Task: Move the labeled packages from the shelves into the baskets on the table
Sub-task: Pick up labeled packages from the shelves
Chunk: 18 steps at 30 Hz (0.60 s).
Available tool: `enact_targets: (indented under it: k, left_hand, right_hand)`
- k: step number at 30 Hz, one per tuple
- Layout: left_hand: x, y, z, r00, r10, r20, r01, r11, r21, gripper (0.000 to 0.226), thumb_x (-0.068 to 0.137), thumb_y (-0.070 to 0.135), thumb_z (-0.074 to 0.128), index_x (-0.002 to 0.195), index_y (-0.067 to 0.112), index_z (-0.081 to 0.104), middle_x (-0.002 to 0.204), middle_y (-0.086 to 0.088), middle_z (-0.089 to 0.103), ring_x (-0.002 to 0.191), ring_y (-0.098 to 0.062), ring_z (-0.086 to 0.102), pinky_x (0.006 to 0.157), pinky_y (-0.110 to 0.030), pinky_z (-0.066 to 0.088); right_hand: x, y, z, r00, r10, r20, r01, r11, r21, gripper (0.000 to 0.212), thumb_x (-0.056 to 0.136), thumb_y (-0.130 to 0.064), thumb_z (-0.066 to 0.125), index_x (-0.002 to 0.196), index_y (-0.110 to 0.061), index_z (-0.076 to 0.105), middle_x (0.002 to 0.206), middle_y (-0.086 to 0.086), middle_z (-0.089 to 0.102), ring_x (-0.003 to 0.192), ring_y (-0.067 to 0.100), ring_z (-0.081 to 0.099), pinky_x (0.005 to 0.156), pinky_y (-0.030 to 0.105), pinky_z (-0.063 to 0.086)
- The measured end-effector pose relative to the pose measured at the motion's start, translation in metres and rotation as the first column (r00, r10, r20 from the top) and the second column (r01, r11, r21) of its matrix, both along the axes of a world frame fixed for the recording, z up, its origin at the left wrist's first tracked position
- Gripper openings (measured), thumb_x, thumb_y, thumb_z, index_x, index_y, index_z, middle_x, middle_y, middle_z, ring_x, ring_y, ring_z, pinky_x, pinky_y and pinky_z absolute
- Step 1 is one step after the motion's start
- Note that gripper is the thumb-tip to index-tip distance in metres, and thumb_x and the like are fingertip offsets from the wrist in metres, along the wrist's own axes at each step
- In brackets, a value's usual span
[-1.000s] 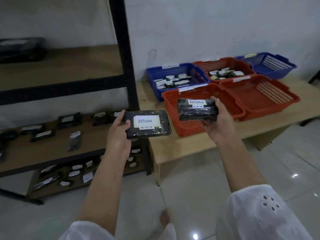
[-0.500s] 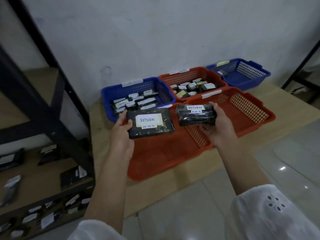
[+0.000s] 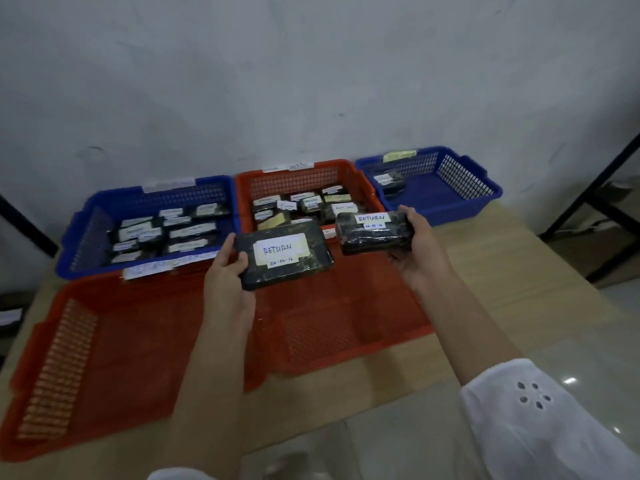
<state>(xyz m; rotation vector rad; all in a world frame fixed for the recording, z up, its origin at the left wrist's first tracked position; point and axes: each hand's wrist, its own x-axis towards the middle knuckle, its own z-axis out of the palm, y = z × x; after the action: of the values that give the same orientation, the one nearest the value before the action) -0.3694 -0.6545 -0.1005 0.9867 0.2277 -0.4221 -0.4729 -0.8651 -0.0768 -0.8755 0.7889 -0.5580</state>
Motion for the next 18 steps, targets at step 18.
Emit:
enact_targets:
  k: [18]
  left_hand:
    - [0.043,-0.265,-0.009,0.997,-0.070,-0.037,0.071,0.997,0.021,0.044,0.097,0.001,0.040,0.134,0.023,0.050,0.109,-0.002,0.064,0.089,-0.016,0.068,0.060,-0.029,0.057]
  right_hand:
    - [0.049,-0.266,-0.030,0.999,0.043,0.018,-0.045,0.997,0.065,0.017,0.091,-0.014,0.055,0.097,-0.029,0.057,0.098,-0.001,0.064,0.086,0.017,0.061,0.068,0.031,0.050]
